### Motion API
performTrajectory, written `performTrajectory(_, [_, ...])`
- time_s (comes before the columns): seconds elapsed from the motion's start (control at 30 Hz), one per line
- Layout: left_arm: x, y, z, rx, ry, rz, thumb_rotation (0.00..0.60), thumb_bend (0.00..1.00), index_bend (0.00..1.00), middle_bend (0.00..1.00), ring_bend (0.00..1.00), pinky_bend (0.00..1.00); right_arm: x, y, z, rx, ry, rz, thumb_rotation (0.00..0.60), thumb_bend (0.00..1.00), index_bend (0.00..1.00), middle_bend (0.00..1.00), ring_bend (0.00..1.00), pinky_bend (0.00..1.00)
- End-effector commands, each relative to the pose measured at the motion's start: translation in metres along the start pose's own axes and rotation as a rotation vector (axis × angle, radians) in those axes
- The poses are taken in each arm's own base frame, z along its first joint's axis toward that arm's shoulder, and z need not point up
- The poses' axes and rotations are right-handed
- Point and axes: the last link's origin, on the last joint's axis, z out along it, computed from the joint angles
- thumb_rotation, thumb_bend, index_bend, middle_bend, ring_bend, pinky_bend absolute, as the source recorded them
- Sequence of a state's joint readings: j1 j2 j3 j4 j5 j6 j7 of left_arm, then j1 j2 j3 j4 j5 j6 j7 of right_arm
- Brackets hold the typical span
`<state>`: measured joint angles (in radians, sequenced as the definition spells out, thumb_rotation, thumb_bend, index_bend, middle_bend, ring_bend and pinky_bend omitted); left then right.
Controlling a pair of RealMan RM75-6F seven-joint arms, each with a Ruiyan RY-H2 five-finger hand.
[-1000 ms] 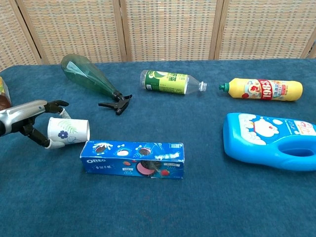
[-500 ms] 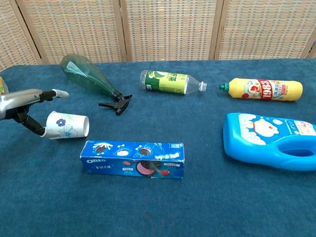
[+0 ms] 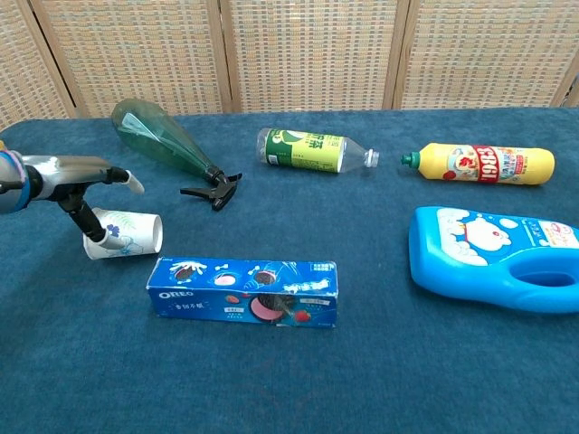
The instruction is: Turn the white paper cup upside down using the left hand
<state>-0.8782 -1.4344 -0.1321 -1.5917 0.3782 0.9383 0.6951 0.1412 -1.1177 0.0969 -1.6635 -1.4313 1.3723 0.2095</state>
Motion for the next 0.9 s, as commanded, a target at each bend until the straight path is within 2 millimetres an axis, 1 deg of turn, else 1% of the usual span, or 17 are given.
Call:
performTrajectory(0.03, [0.004, 0.016, 0.000, 0.002, -0.001, 0.034, 0.514, 0.24, 0.17, 0.00, 0.00, 0.00, 0.000, 0.000, 0.000, 0.001, -0.002, 0.002, 0.600, 0.09, 0.00, 0.00, 0.00, 0.00])
performTrajectory(0.17, [0.002, 0.025, 0.003, 0.016, -0.013, 0.063, 0.514, 0.24, 0.20, 0.00, 0.00, 0.00, 0.000, -0.002, -0.001, 0.011, -0.004, 0.008, 0.600, 0.09, 0.00, 0.00, 0.00, 0.00])
performTrajectory(0.4, [-0.004, 0.032, 0.005, 0.031, -0.031, 0.094, 0.514, 0.25, 0.24, 0.00, 0.00, 0.00, 0.000, -0.002, -0.002, 0.013, -0.004, 0.012, 0.600, 0.09, 0.00, 0.00, 0.00, 0.00])
performTrajectory(0.67, [-0.009, 0.040, 0.007, 0.011, -0.005, 0.097, 0.520, 0.26, 0.35, 0.00, 0.00, 0.00, 0.001, -0.003, -0.002, 0.020, -0.001, 0.017, 0.600, 0.09, 0.00, 0.00, 0.00, 0.00])
performTrajectory(0.73, [-0.010, 0.041, 0.007, 0.002, 0.014, 0.086, 0.537, 0.27, 0.37, 0.00, 0.00, 0.00, 0.001, -0.003, -0.003, 0.022, 0.000, 0.018, 0.600, 0.09, 0.00, 0.00, 0.00, 0.00])
performTrajectory(0.83, [-0.008, 0.041, 0.005, -0.015, 0.054, 0.051, 0.588, 0.27, 0.40, 0.00, 0.00, 0.00, 0.001, -0.003, -0.003, 0.023, -0.002, 0.017, 0.600, 0.09, 0.00, 0.00, 0.00, 0.00])
performTrajectory(0.9, [-0.009, 0.040, 0.003, -0.022, 0.067, 0.029, 0.599, 0.27, 0.41, 0.00, 0.00, 0.00, 0.001, -0.003, -0.003, 0.024, 0.001, 0.016, 0.600, 0.09, 0.00, 0.00, 0.00, 0.00])
